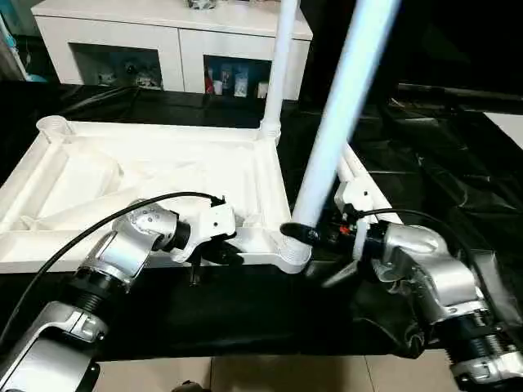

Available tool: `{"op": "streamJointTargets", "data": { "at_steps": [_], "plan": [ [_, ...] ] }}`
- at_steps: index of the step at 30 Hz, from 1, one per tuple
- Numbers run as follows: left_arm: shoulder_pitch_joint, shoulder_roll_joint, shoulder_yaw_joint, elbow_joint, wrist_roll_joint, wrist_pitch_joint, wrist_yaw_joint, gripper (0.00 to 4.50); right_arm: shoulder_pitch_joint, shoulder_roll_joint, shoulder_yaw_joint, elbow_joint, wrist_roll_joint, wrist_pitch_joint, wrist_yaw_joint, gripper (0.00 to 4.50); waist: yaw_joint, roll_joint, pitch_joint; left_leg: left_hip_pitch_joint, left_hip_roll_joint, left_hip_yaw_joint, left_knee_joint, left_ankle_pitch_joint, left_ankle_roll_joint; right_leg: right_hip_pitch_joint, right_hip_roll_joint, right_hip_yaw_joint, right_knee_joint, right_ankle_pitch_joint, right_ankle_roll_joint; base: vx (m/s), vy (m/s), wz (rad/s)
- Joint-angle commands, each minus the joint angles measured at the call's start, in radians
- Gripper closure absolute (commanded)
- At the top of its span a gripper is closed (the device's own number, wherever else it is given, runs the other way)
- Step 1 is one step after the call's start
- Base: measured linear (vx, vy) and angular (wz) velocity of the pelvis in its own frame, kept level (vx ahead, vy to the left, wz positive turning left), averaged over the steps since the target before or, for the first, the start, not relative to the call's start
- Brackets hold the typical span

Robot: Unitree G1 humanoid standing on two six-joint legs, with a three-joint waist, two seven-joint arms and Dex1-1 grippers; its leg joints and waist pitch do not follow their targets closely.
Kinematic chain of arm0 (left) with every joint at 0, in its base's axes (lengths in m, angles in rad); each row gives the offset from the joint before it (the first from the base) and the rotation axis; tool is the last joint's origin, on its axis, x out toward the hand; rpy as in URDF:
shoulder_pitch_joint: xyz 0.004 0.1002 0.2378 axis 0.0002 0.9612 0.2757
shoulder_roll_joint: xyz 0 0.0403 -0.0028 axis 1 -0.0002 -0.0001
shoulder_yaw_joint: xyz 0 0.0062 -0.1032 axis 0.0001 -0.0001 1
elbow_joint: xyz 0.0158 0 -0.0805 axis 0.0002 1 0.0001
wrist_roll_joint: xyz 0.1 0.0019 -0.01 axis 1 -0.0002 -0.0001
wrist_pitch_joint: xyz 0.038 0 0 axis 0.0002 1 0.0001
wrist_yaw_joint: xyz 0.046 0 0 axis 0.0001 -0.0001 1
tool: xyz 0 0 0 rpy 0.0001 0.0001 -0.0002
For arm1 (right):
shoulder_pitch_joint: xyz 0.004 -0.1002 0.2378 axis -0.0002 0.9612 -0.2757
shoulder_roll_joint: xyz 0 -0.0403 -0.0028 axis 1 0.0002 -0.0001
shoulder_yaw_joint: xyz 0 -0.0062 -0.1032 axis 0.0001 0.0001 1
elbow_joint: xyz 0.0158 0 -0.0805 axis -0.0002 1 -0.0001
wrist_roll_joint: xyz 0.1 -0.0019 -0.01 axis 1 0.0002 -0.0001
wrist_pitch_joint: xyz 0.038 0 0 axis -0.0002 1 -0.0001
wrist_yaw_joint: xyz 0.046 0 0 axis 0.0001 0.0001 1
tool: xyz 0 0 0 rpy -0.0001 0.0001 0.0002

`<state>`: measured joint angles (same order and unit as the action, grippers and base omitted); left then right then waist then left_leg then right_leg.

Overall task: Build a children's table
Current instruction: Insert table leg to table base

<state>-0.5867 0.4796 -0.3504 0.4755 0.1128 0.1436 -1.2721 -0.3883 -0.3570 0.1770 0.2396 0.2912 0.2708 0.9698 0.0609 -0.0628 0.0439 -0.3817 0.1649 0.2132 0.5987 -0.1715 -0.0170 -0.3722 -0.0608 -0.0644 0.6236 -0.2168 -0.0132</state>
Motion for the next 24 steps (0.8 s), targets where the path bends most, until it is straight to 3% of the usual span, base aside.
{"op": "streamJointTargets", "data": {
  "at_steps": [1, 6, 14, 17, 19, 20, 21, 24],
  "plan": [
    [0.008, -0.001, -0.006, -0.012, 0.012, -0.001, 0.032, 4.5, 0.051, -0.003, 0.08, 0.072, -0.035, 0.069, 0.049, 2.67, -0.004, 0.01, -0.039, 0.038, 0.089, -0.051, -0.083, -0.305, -0.026, 0.009, -0.11, 0.065, -0.088, -0.258, -0.2, 0.0, 0.0, 0.0],
    [0.011, -0.003, -0.008, -0.013, 0.008, -0.004, 0.036, 4.5, 0.039, 0.02, 0.024, 0.115, 0.009, 0.089, 0.025, 2.67, -0.008, 0.008, -0.037, 0.04, 0.09, -0.056, -0.085, -0.362, -0.046, 0.003, -0.113, 0.066, -0.098, -0.332, -0.184, 0.0, 0.0, 0.0],
    [0.011, -0.001, -0.015, -0.013, 0.006, -0.039, 0.022, 4.5, 0.059, 0.005, 0.042, 0.144, -0.016, 0.058, 0.054, 2.67, -0.01, 0.009, -0.034, 0.045, 0.09, -0.06, -0.09, -0.42, -0.065, -0.003, -0.113, 0.067, -0.105, -0.378, -0.169, 0.0, 0.0, 0.0],
    [0.01, 0.01, -0.025, -0.013, -0.009, -0.098, -0.029, 4.5, 0.069, 0.003, 0.053, 0.155, -0.027, 0.033, 0.075, 2.67, -0.01, 0.015, -0.035, 0.05, 0.091, -0.061, -0.096, -0.433, -0.07, -0.001, -0.111, 0.065, -0.107, -0.356, -0.171, 0.0, 0.0, 0.0],
    [0.011, 0.017, -0.028, -0.016, -0.02, -0.117, -0.058, 4.5, 0.074, -0.002, 0.06, 0.16, -0.028, 0.017, 0.099, 2.67, -0.011, 0.014, -0.035, 0.048, 0.093, -0.061, -0.099, -0.415, -0.069, 0.002, -0.11, 0.066, -0.103, -0.314, -0.182, 0.0, 0.0, 0.0],
    [0.012, 0.02, -0.029, -0.02, -0.026, -0.123, -0.071, 4.5, 0.077, -0.007, 0.065, 0.161, -0.03, 0.009, 0.113, 2.67, -0.012, 0.014, -0.038, 0.047, 0.092, -0.058, -0.097, -0.398, -0.066, 0.004, -0.11, 0.067, -0.101, -0.282, -0.189, 0.0, 0.0, 0.0],
    [0.012, 0.023, -0.03, -0.024, -0.034, -0.124, -0.087, 4.5, 0.081, -0.015, 0.073, 0.159, -0.032, -0.003, 0.133, 2.67, -0.009, 0.02, -0.039, 0.046, 0.092, -0.057, -0.096, -0.376, -0.063, 0.007, -0.111, 0.067, -0.097, -0.246, -0.199, 0.0, 0.0, 0.0],
    [0.01, 0.031, -0.036, -0.031, -0.047, -0.135, -0.125, 4.5, 0.089, -0.033, 0.085, 0.154, -0.03, -0.019, 0.182, 2.67, -0.007, 0.017, -0.041, 0.044, 0.091, -0.051, -0.095, -0.322, -0.042, 0.015, -0.107, 0.066, -0.088, -0.144, -0.227, 0.0, 0.0, 0.0]
  ]
}}
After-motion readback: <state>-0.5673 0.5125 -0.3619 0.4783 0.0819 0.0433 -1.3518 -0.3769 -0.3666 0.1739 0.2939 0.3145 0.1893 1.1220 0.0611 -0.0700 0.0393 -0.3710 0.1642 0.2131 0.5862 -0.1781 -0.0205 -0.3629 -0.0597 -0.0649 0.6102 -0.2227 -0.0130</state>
